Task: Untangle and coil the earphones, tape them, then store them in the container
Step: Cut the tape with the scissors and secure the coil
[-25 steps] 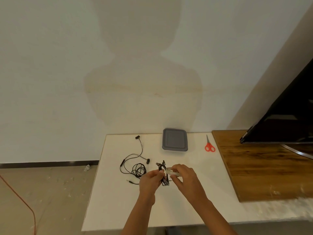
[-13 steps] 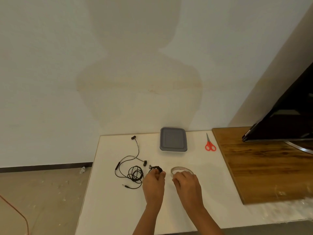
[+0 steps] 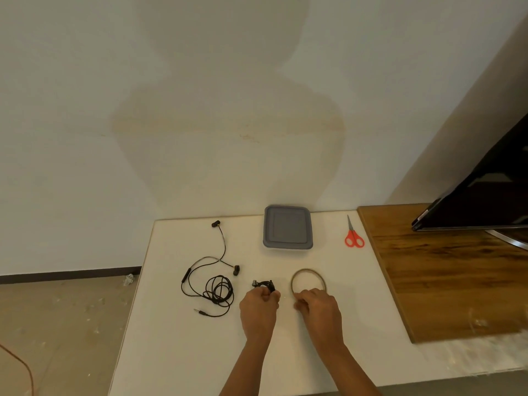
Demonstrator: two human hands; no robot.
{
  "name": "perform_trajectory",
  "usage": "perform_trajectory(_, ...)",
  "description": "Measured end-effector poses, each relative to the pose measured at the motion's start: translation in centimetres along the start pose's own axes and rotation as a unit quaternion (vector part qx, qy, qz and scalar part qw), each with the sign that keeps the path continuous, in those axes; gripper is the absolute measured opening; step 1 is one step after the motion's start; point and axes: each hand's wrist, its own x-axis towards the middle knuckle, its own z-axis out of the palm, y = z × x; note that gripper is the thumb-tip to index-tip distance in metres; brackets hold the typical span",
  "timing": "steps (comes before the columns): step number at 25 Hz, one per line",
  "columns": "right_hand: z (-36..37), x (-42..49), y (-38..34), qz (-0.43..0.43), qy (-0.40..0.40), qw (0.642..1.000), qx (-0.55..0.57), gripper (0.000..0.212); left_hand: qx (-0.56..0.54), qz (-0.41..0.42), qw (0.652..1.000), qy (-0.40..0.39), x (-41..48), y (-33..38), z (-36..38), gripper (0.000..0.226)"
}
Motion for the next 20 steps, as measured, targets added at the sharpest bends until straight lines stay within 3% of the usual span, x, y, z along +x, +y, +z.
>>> perform_trajectory(6, 0.5, 0.5, 0.8, 0.034, 0.017, 0.998, 0.045, 0.014, 0.027, 0.013, 0.999, 0.015, 0.5, 0.0, 0.9, 0.029)
perform_trajectory(9, -1.0, 1.5, 0.9, 0.1, 0.002, 0.983, 0.154, 0.023, 0.026, 0.016, 1.0, 0.005, 0.8, 0.1, 0.8, 0.028)
perform_trajectory(11, -2.4, 3.0, 1.5, 0.133, 0.06, 0.973, 0.177, 0.03, 0.024, 0.016, 1.0, -0.002, 0.9, 0.1, 0.8, 0.027)
perform_trajectory(13, -3.1, 5.4, 3.0, 0.144, 0.111, 0.978, 0.101, 0.038, 0.022, 0.013, 1.0, -0.008, 0.9, 0.1, 0.8, 0.028)
perform_trajectory(16, -3.1, 9.4, 6.3, 0.175, 0.032, 0.984, 0.001, 0.056, 0.021, 0.009, 1.0, -0.015, 0.8, 0.2, 0.7, 0.031)
perform_trajectory(18, -2.8, 10.7, 8.1, 0.183, -0.019, 0.982, -0.039, 0.055, 0.02, 0.009, 1.0, -0.017, 0.7, 0.2, 0.8, 0.032)
perform_trajectory(20, -2.6, 10.5, 8.3, 0.177, 0.007, 0.982, -0.062, 0.043, 0.021, 0.007, 1.0, -0.017, 0.7, 0.2, 0.8, 0.032)
